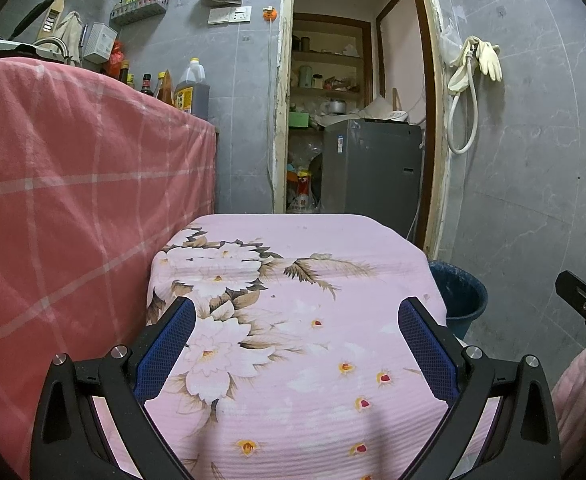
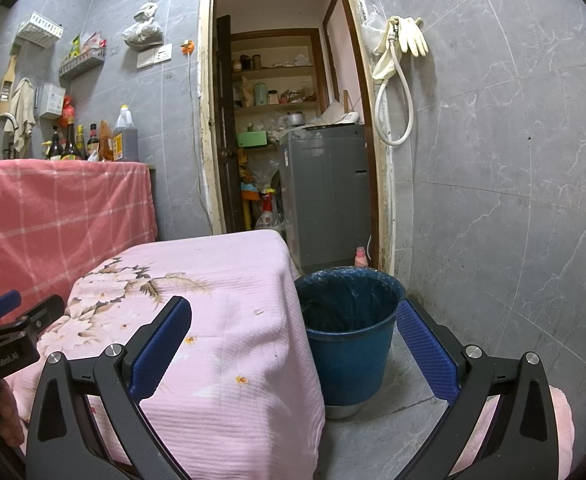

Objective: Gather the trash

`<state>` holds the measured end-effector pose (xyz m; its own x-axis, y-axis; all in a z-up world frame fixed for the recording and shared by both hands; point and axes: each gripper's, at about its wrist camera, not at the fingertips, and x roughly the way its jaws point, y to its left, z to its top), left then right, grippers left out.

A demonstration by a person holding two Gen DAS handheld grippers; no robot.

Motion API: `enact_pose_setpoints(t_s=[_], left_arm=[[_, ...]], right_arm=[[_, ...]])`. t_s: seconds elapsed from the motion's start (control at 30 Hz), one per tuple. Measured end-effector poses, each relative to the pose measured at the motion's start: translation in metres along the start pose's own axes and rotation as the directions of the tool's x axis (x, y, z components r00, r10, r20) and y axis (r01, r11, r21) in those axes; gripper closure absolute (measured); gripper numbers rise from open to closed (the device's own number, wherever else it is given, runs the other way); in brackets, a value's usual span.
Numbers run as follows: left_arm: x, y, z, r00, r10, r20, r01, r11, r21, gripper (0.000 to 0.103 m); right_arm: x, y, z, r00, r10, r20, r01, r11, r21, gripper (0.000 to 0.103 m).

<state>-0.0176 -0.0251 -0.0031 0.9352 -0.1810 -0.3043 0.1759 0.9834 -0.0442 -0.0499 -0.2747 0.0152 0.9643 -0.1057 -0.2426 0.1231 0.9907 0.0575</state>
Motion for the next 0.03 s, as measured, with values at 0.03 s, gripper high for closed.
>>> enact_pose_setpoints(t_s=[0.03], left_arm=[[0.0,0.0001,-0.0001,1.0,0.0,0.0,0.0,1.0,0.0,0.004]], right_arm=[[-0.0001,0.0004,-0.0001,1.0,0.0,0.0,0.0,1.0,0.0,0.0]])
